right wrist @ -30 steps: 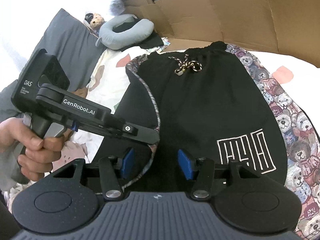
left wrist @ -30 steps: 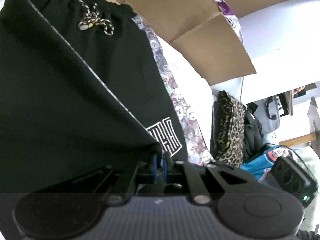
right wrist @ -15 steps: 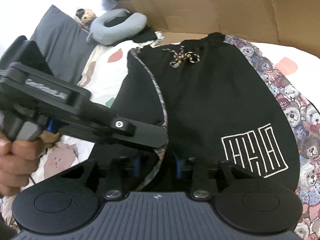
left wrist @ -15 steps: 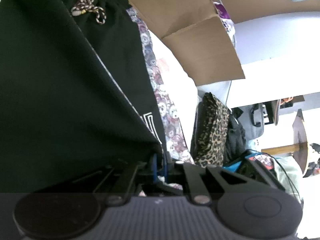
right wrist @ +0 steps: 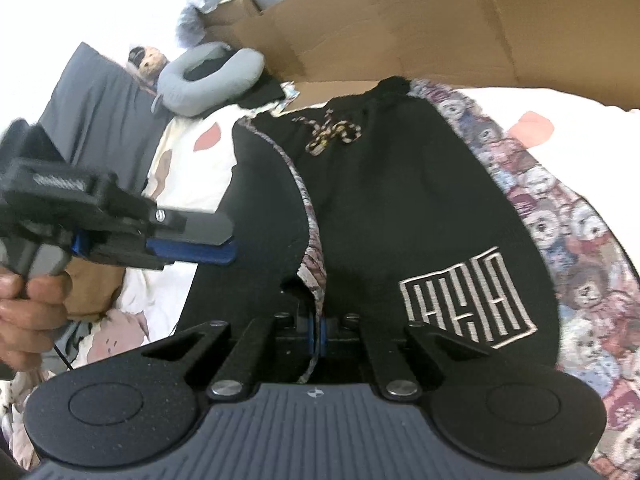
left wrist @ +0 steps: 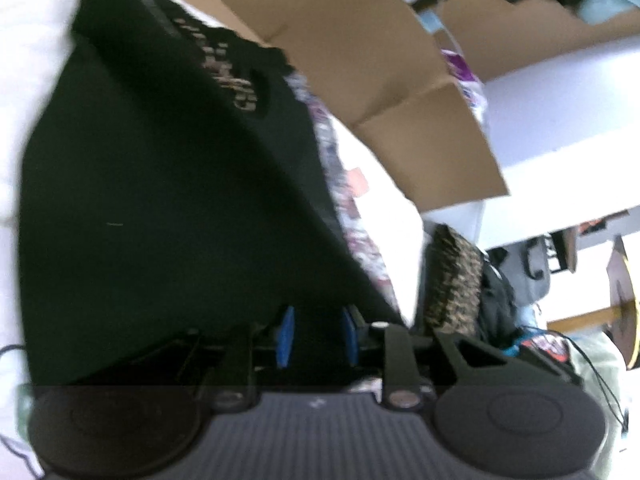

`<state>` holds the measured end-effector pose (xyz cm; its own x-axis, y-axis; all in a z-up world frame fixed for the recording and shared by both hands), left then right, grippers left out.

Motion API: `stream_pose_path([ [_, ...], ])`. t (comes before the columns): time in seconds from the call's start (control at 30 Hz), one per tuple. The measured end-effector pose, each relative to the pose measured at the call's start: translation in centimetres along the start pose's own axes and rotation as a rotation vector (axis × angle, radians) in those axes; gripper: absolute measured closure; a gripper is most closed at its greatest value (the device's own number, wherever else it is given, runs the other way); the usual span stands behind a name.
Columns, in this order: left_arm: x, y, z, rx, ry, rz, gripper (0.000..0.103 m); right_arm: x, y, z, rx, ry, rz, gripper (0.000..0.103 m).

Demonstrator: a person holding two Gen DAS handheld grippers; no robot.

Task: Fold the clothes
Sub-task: 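Grasp the folded shorts edge with the right gripper while the left gripper holds, then lift the lengthwise-folded black shorts off the bed with both grippers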

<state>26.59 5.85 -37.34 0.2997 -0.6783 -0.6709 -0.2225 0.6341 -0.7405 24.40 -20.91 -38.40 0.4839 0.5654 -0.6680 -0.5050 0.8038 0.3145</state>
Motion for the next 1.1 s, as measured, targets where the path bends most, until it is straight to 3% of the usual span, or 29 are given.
stream_pose_path([
  [0.23, 0.6, 2.5, -0.3, -0.023, 0.013, 0.111, 0.075, -2.7, -2.0, -0.2, 0.023, -0.013, -0.037, 0.102],
  [0.43, 1.6, 2.8, -1.1, 0.016, 0.049, 0.169, 0.067, -4.9, -3.6, -1.1, 0.057, -0.001, -0.087, 0.102],
  [0.7, 2.4, 3.9, -2.0, 0.029, 0.094, 0.221, 0.065, -7.3, -6.3, -3.0, 0.133, 0.007, -0.188, 0.102],
  [1.1, 3.1, 4.1, -3.7, 0.059, 0.182, 0.235, 0.064, -8.6, -9.6, -6.7, 0.264, 0.064, -0.287, 0.103],
])
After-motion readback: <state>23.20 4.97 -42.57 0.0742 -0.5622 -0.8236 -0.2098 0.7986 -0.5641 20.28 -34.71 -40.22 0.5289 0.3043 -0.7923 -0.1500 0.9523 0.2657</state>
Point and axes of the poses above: each gripper's, at about its wrist camera, not at the fingertips, and x roughly the way its jaws point, y to its left, z to its top, the point moved 1 cm from there along x, roughly the way its jaws point, and after that the axes turned 15 degrees about -x, right-handed, at the moved point
